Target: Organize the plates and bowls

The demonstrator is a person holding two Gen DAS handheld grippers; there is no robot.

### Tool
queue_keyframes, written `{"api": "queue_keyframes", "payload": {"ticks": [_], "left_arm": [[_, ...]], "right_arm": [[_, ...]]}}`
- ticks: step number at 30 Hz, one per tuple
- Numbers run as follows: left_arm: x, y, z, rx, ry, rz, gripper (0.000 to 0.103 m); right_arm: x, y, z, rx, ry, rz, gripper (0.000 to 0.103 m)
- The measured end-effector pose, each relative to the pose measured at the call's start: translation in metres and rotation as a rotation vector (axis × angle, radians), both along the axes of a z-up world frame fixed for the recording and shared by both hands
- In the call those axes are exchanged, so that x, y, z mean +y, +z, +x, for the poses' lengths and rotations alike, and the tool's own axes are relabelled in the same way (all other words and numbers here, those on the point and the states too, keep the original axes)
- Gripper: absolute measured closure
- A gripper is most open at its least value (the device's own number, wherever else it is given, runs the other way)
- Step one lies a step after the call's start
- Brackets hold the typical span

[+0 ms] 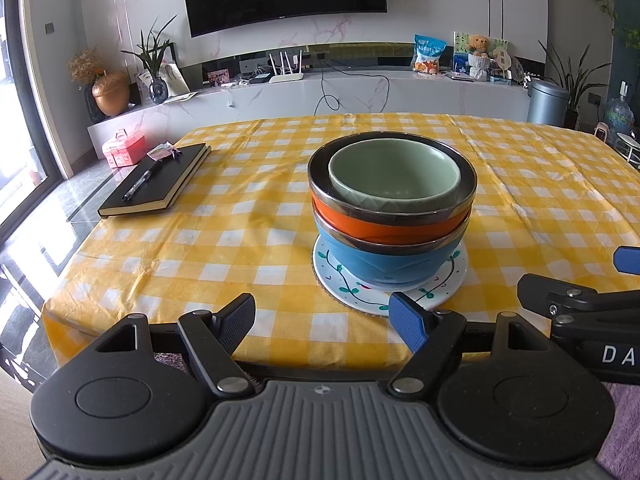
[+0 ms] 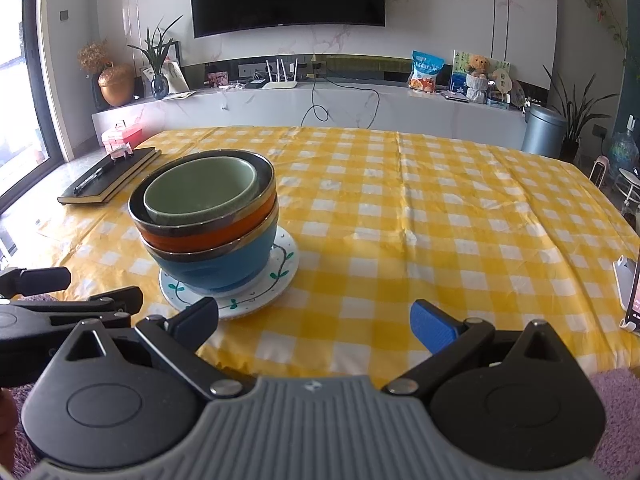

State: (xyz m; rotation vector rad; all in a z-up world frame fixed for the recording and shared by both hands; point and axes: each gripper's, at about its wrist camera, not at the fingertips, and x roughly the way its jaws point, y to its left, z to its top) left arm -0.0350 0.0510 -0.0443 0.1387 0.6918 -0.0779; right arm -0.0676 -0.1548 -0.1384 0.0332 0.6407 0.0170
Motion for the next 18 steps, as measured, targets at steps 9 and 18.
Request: {"api": "queue_keyframes", "payload": {"ticks": [9, 18], "left_arm": [[-0.0002, -0.0011, 0.0004, 0.004, 0.003, -0.002, 0.014], [0.0001, -0.0011, 0.0009, 0.005, 0.003, -0.003, 0.014]], "right_arm": [[-0.0005, -0.0006, 0.0003, 0.006, -0.002, 0.001, 0.003], [-0.0003, -0.0022, 0.0011, 0.013, -0.003, 0.002, 0.003]]}}
